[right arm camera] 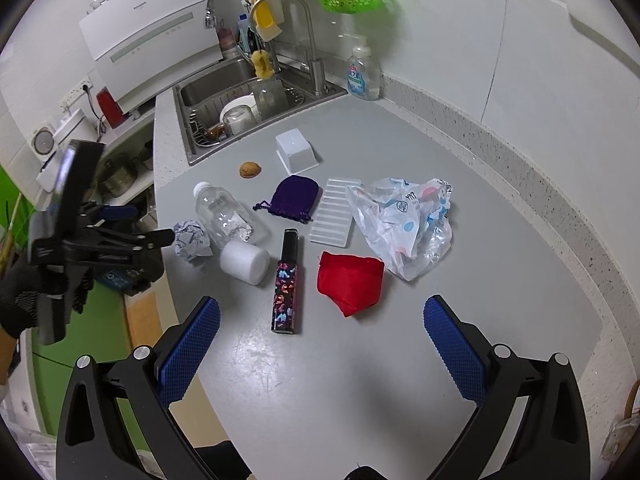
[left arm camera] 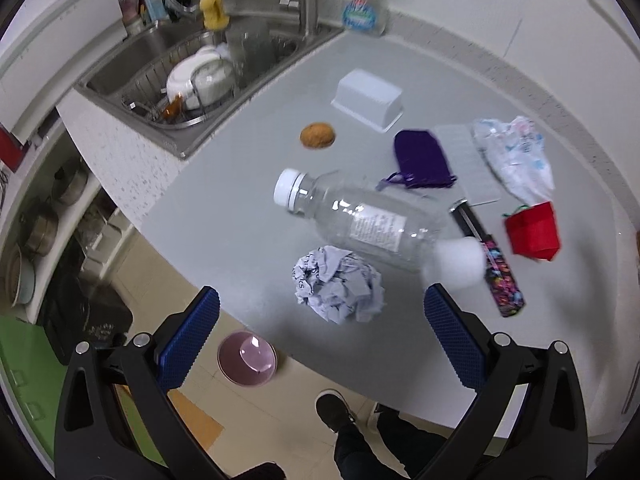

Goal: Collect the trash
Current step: 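Reach the left tool to the crumpled paper ball and close on it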

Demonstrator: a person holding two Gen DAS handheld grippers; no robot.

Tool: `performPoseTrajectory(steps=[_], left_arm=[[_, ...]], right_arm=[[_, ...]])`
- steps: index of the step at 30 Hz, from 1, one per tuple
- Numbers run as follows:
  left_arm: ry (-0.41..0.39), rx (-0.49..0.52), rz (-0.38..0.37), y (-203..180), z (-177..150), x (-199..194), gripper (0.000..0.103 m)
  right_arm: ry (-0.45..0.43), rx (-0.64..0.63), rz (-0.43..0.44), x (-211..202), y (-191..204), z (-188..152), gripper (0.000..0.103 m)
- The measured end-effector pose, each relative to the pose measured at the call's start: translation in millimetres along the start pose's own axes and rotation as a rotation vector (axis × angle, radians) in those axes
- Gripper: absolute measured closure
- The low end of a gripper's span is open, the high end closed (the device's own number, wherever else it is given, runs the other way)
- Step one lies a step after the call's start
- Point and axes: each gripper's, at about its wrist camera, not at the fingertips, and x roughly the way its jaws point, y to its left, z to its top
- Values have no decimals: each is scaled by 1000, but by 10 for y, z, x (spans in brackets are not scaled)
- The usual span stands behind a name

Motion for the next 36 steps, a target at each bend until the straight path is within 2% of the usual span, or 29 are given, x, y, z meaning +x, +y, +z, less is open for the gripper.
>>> performPoseTrajectory(steps=[8, 12, 14, 15, 18, 19, 20, 26, 36], left_arm=[[61, -13, 2, 37, 45, 400, 3], [60, -17, -1, 36, 50, 491, 3], [65, -20, -4, 30, 44, 524, 21], [70, -23, -34, 22, 47, 541, 23], [69, -18, -49, -25, 52, 530, 36], [74, -20, -68, -47, 63, 538, 44], [76, -18, -67, -64, 72, 540, 46], [60, -10, -73, -73, 86, 457, 55], [7, -20, -86, 3, 43, 108, 56]], right_arm=[[25, 16, -9, 103, -86, -4, 5], [40, 26, -16, 188, -123, -4, 5], [46, 28, -17, 218, -135, -11, 5], [50, 28, -19, 239, -142, -12, 5], [60, 28, -22, 281, -152, -8, 5], [60, 29, -22, 295, -154, -5, 5], [63, 30, -21, 310, -161, -3, 5], [72, 28, -29, 410, -176, 3, 5], [101, 18, -62, 786, -256, 22, 5]])
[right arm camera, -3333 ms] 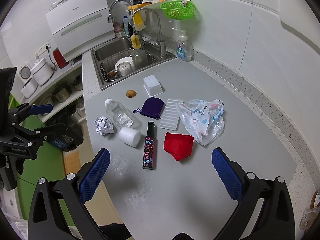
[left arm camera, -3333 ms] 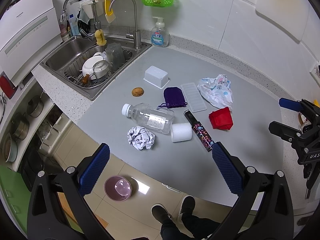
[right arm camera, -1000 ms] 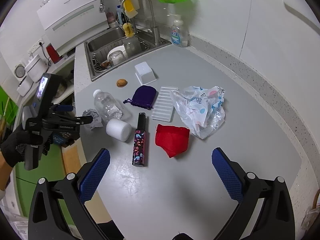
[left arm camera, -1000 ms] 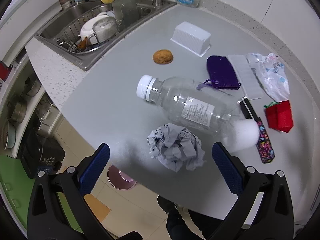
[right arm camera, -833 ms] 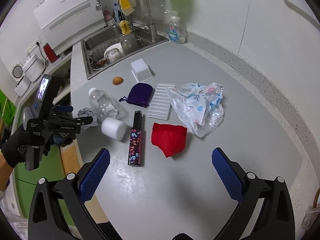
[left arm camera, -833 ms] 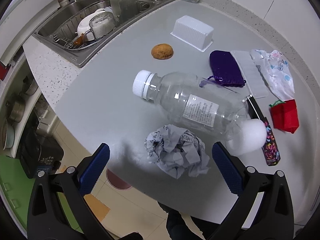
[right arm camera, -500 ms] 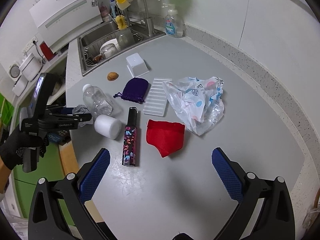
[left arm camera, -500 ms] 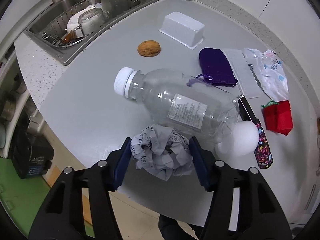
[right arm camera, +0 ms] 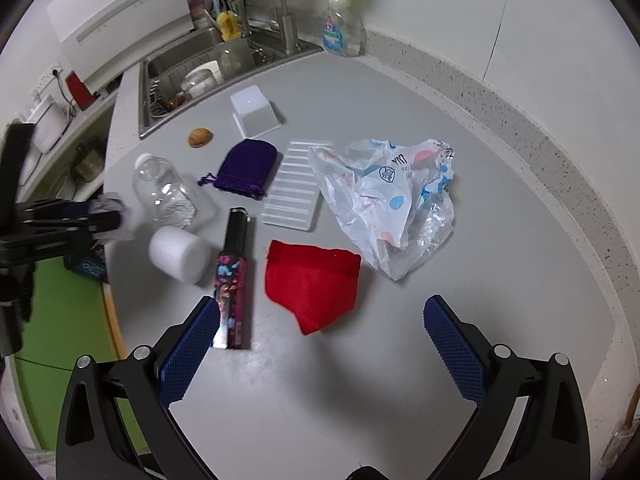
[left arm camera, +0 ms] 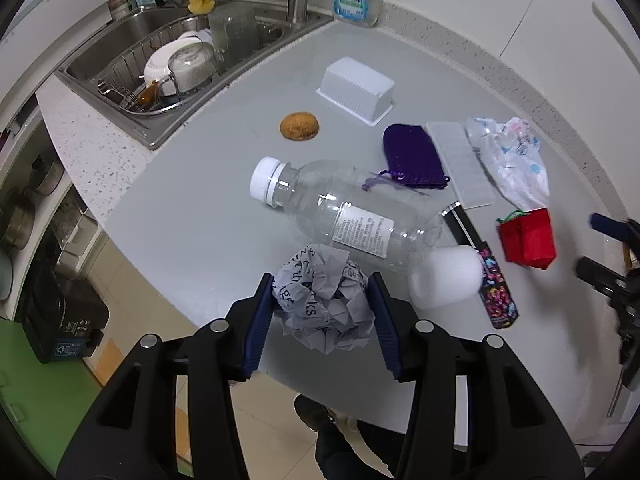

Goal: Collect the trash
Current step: 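Reach the left tool to the crumpled paper ball and close on it, then grasp the red cloth bag with the right tool while left holds paper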

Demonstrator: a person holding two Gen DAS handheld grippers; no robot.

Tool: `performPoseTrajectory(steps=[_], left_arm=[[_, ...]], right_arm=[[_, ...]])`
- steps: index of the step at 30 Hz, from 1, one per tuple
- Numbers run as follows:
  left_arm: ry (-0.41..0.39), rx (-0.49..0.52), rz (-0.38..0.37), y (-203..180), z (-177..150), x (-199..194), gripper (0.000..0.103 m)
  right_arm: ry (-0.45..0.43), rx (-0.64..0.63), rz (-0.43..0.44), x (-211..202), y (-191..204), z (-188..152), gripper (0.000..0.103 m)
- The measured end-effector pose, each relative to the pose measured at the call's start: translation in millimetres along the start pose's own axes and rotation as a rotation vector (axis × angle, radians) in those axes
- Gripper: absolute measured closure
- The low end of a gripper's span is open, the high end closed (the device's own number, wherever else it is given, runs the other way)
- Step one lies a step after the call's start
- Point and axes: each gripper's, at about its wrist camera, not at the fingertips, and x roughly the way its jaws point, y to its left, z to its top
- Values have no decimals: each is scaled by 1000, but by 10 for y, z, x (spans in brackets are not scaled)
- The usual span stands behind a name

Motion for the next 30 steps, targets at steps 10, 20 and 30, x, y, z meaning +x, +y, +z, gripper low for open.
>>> performPoseTrajectory(steps=[10, 20, 30], left_arm=[[-60, -26, -1, 37, -15, -297, 55], [-73, -48, -4, 96, -65, -363, 55], [-109, -44, -32, 64, -89, -491, 55]], right_arm=[[69, 35, 27, 436, -68, 114, 6], [117, -11, 47, 611, -25, 90, 65], [46, -11, 77, 222, 24, 140, 90]])
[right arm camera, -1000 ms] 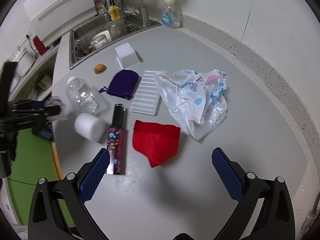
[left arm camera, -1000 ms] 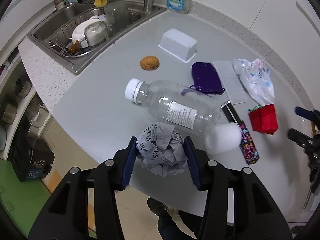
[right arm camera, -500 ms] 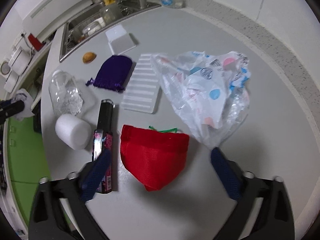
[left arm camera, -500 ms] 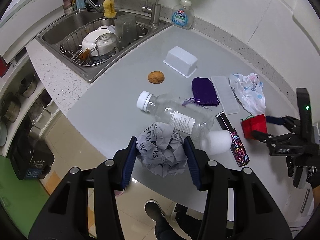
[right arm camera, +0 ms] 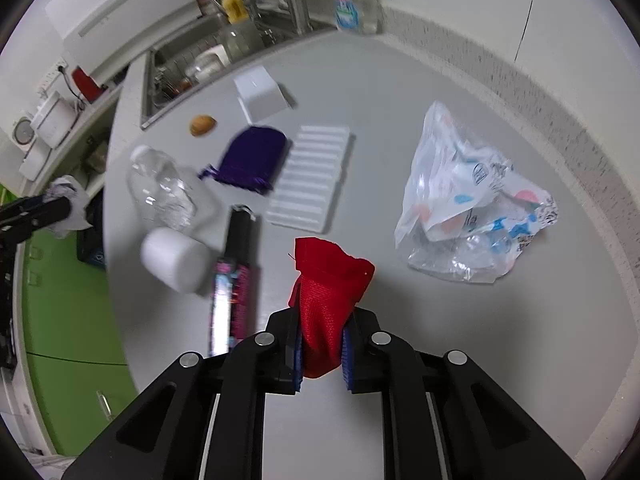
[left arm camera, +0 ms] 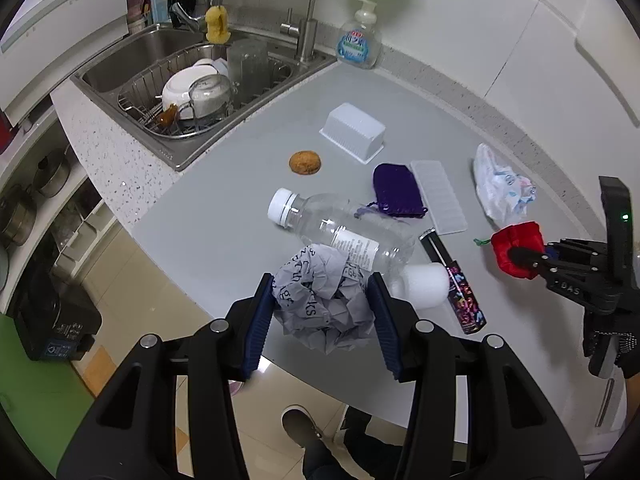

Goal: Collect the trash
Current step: 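Grasp the red cloth bag with the right tool while left holds paper, then carry both items over the pink bin and open both tools to drop them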

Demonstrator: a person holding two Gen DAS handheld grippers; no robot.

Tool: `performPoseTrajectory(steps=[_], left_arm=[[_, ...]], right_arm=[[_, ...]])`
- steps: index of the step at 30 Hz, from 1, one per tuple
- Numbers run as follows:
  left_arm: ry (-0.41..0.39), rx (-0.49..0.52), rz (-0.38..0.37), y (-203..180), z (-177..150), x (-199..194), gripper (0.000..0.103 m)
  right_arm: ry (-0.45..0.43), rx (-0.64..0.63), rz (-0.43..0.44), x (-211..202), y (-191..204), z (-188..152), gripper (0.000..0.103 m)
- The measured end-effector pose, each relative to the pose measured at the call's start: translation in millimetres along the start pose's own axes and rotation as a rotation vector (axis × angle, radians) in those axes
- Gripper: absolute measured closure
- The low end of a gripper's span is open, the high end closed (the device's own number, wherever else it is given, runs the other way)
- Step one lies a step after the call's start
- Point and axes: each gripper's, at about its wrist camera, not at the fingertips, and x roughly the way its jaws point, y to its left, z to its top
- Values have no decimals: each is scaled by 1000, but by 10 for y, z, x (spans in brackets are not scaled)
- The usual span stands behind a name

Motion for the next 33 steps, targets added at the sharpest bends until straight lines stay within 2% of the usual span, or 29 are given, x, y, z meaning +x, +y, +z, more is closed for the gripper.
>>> performPoseTrajectory(steps=[9, 16, 24, 30, 33], left_arm=[[-63, -28, 1, 160, -161, -403, 55], [-88, -121, 79, 665, -583, -695, 55], [-73, -282, 158, 1468, -1288, -693, 55], [-27, -378, 167, 2043, -1886, -207, 55], [6, -415, 163, 2328, -2168, 222, 55]], right_arm=[[-102, -120, 76, -525, 605, 128, 90], [-117, -268, 213, -516, 1493, 219, 90], [-53, -434, 323, 14, 2648, 155, 90], [44, -517, 346, 793, 3303, -57, 90], [87, -531, 351, 1207, 3461, -202, 90]])
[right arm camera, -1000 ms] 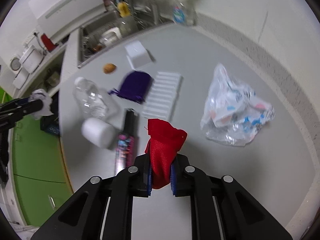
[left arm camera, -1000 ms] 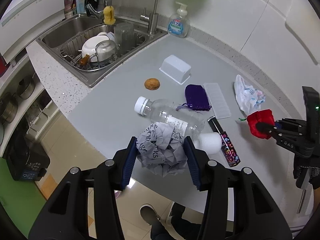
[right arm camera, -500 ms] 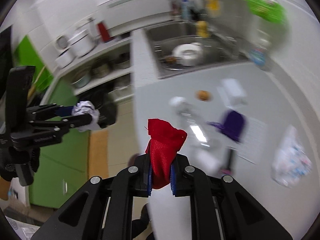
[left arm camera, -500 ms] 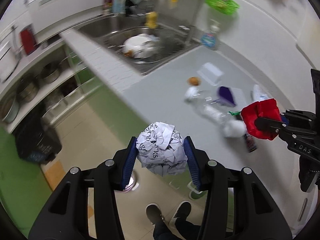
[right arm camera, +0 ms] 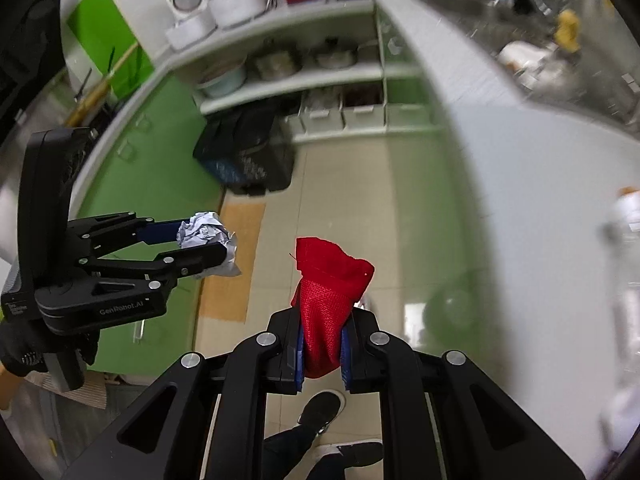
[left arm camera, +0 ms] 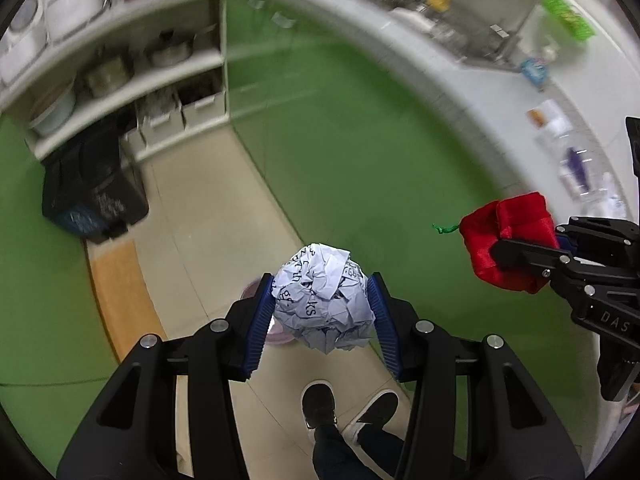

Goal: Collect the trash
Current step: 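Carry both items over the pink bin and open both tools to drop them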

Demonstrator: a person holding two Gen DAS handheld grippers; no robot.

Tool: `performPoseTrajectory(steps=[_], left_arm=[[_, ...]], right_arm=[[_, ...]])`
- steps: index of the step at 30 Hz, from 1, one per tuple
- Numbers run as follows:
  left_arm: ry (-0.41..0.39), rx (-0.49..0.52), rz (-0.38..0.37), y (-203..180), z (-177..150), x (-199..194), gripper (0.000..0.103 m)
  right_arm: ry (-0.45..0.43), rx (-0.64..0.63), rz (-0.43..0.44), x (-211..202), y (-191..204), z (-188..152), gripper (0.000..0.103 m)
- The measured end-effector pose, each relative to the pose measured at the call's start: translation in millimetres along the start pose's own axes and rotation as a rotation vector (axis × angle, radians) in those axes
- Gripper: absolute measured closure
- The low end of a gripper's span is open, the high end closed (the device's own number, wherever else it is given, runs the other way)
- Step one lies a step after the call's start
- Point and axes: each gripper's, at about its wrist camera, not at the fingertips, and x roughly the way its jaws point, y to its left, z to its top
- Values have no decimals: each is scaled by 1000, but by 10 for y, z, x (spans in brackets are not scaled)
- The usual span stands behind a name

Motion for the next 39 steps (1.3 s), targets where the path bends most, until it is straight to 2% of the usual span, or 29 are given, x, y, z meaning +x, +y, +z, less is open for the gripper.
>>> performPoseTrajectory(steps=[3, 11, 16, 20, 22, 24, 25, 26, 31, 32, 33, 39], left_arm=[[28, -28, -4, 250, -114, 417, 55], [128, -87, -29, 790, -520, 1970, 55], [176, -98, -37, 969, -758, 2785, 55], [197, -101, -34, 1053, -908, 3244, 54], [200, -100, -35, 1072, -969, 3387, 51], [201, -108, -40, 1126, -1000, 3494, 36], [194, -121, -47, 1163, -1017, 3550, 22], [189, -128, -51, 1167, -1024, 3559, 16], [190, -134, -54, 1271, -1012, 3623, 12], [188, -140, -52, 1300, -1010, 3616, 4], [183, -146, -53, 1332, -1004, 3615, 3], [162, -202, -26, 1563, -1013, 3462, 3]], right_arm=[[43, -3, -2, 570, -1, -57, 90], [120, 33, -18, 1827, -254, -357, 90], [158, 48, -29, 2385, -434, -566, 90], [178, 62, -35, 2682, -535, -735, 90], [185, 72, -33, 2829, -574, -795, 90], [190, 76, -33, 2911, -596, -853, 90], [193, 78, -33, 2966, -604, -873, 90], [197, 79, -33, 3023, -611, -889, 90], [213, 81, -27, 3204, -607, -937, 90], [216, 81, -24, 3244, -598, -925, 90], [219, 79, -19, 3273, -576, -920, 90], [231, 51, 19, 3506, -381, -831, 90]])
